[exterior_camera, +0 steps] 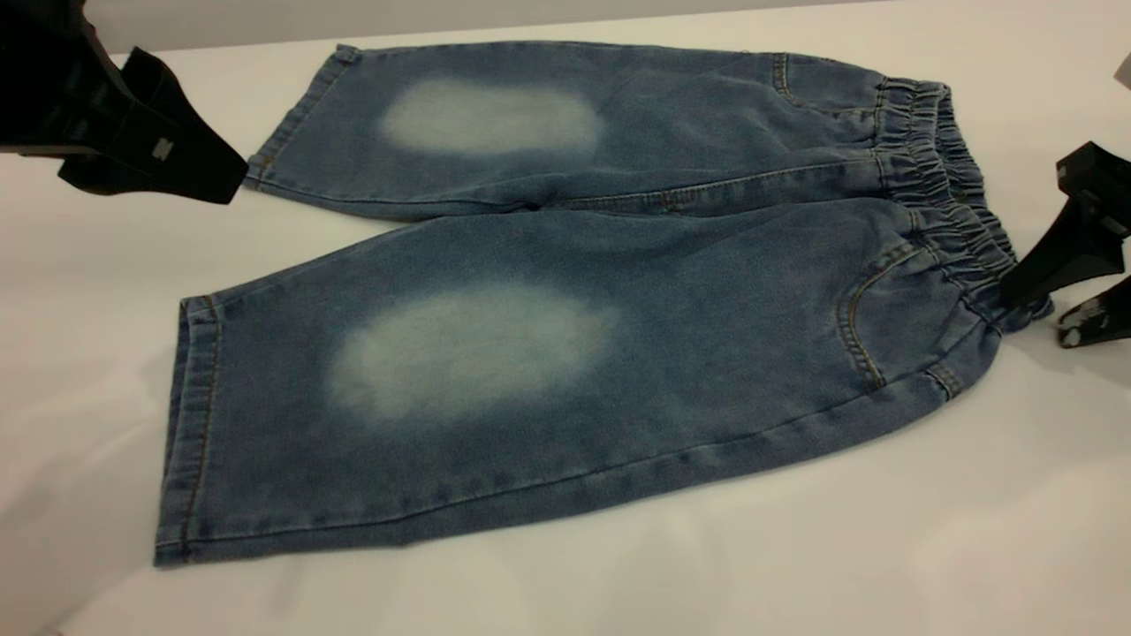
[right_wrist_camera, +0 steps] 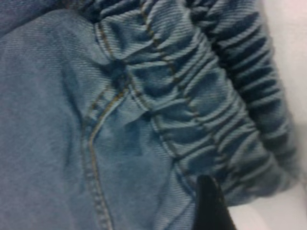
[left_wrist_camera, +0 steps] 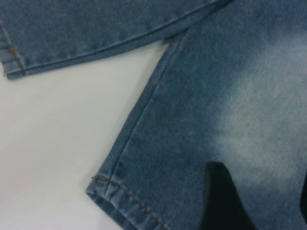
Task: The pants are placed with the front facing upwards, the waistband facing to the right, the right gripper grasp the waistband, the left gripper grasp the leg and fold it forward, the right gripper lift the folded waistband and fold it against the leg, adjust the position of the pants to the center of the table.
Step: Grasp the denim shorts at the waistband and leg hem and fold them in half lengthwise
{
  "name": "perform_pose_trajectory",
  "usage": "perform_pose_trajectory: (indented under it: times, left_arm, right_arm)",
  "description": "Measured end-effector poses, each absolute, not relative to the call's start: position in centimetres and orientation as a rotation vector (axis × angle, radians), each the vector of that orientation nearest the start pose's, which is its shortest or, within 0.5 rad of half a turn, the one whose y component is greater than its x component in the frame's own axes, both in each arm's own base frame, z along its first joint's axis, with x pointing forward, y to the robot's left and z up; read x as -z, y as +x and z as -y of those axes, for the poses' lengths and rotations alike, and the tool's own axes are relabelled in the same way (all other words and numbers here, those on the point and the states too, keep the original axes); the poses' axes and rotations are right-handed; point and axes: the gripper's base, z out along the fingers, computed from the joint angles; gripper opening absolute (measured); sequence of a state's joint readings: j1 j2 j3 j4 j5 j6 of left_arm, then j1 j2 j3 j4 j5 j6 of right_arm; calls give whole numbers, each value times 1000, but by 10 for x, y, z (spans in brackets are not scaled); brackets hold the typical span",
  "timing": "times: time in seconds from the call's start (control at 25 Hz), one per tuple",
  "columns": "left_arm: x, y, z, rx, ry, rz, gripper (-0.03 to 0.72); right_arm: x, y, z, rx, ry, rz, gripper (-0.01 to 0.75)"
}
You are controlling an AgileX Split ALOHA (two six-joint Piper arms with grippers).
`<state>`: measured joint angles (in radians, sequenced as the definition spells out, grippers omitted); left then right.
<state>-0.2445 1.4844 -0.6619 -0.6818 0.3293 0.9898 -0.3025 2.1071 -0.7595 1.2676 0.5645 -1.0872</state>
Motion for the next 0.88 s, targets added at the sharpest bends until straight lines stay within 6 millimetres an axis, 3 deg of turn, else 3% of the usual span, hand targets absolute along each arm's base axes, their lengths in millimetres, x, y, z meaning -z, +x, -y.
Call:
perform_pose_trajectory:
  times: [0.2,0.64,0.88]
  left_arm:
    - [-181,251,82,229,801,-2420,372]
    - [-181,251,82,233,804,-2423,372]
    - [-181,251,82,233,804,-2423,372]
  right_arm:
    - [-28,290,36,-879,564,-2815,356]
    - [-29,304,42,-822,522,-2733,352]
    - [-32,305,37,-908,443,-2701,355]
